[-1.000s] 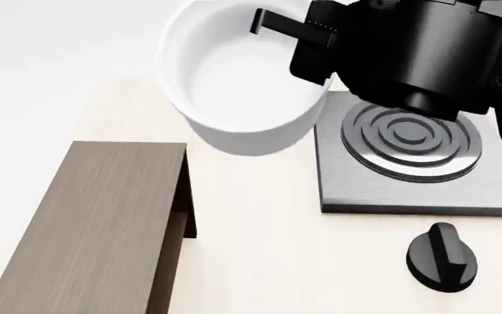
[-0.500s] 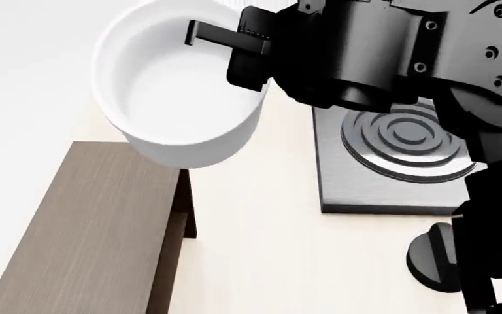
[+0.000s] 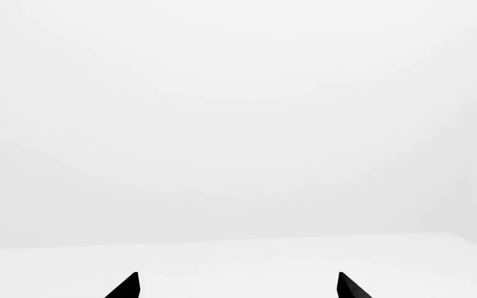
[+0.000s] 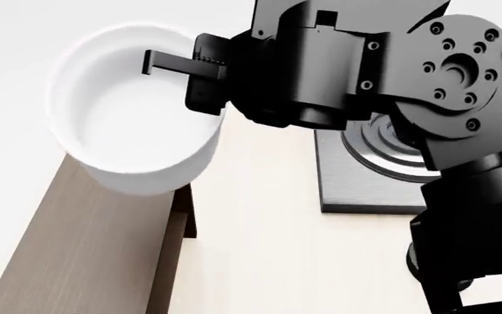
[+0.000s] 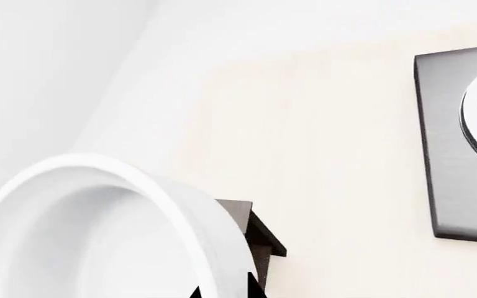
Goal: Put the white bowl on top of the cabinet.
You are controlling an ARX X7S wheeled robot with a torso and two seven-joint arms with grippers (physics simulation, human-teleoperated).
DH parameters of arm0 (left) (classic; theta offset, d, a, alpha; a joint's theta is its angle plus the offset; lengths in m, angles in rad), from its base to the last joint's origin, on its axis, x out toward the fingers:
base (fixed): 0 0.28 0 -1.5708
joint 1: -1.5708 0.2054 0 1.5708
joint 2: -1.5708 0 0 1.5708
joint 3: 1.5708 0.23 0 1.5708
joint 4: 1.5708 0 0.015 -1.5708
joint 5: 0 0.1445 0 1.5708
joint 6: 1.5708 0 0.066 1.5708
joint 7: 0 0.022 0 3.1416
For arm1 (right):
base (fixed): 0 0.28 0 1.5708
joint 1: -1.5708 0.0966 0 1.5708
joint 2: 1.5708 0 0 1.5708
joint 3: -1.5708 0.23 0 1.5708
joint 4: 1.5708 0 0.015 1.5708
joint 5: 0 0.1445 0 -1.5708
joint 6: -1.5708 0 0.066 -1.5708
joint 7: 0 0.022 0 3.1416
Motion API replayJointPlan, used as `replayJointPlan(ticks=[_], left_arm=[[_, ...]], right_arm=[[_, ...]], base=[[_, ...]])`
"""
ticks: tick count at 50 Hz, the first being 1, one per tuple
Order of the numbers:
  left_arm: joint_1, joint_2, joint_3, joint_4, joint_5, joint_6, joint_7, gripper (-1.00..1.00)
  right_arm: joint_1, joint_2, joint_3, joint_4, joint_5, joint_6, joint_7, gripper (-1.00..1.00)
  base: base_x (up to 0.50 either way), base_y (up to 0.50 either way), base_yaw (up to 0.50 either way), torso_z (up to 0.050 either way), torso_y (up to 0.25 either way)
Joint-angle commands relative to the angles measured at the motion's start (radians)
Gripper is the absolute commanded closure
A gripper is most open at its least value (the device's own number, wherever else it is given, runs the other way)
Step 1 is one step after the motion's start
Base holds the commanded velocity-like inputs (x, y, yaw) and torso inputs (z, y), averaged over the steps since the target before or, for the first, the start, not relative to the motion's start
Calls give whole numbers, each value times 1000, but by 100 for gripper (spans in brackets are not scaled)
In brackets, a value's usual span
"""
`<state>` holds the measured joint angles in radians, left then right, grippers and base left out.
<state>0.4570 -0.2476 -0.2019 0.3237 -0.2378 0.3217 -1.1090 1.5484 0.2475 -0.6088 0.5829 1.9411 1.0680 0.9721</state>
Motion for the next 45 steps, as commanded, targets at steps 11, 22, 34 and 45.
replayJointPlan(ticks=[11,22,34,45], left_arm=[[-4,-1,2,-6,-2,2,1,-100],[-4,-2,2,-8,-3,5,1,-100],[-4,-1,3,-12,-5,9,1,-100],[-7,-1,6,-14,-2,8,0,-100]], right_arm=[[-16,-54,30,20,9,-40,-80,100],[-59,-64,44,-43,51,-62,-35,100],[-60,-79,31,-35,54,-63,-46,100],[-80,-76,23,-51,55,-67,-45,100]], base=[[0,0,0,0,1],[0,0,0,1,1],[0,0,0,0,1],[0,0,0,1,1]])
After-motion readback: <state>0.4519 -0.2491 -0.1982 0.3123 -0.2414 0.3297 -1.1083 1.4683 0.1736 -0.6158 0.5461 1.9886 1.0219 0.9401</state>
